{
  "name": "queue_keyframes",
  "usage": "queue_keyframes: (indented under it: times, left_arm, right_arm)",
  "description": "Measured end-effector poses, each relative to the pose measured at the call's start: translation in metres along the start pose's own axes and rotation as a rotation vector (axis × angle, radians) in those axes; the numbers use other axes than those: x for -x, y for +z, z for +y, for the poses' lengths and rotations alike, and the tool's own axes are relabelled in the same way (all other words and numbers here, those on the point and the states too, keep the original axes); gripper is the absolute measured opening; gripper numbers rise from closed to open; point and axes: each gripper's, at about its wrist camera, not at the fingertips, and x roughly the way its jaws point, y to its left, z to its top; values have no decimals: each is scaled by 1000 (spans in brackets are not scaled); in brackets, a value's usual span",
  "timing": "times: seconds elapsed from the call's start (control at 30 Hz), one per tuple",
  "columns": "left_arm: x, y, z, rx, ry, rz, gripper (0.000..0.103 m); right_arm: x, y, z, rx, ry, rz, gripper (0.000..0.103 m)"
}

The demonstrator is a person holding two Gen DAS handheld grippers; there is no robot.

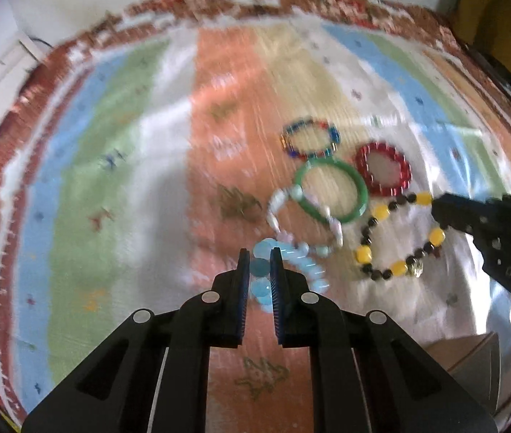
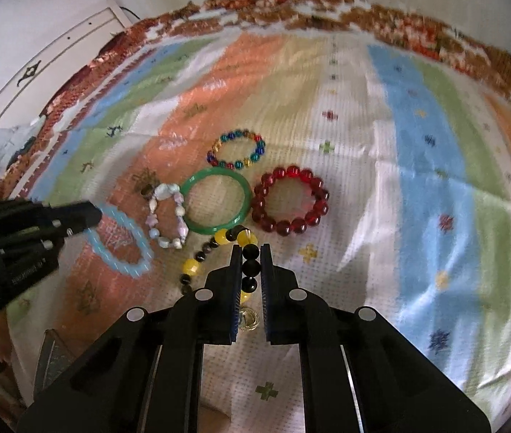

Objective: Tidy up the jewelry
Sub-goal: 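Lift the light-blue bracelet with the left tool while the right tool grasps the yellow-black bracelet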

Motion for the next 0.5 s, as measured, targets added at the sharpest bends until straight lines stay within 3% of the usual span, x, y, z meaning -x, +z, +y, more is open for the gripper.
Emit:
queue_keyframes:
  times: [0.17,0.3,0.5]
  left_arm:
    - [11,-1,-1,13,-33,-20,11]
    - [18,-4,-5,-9,10,-51,11]
    - [33,-5,-5,7,-5,-93,11]
  right_arm:
    - [18,-2,5,21,-5,-83,11]
    - [31,-3,12,46,1,-147,11]
    - [48,-7,12,34,-16,-206,11]
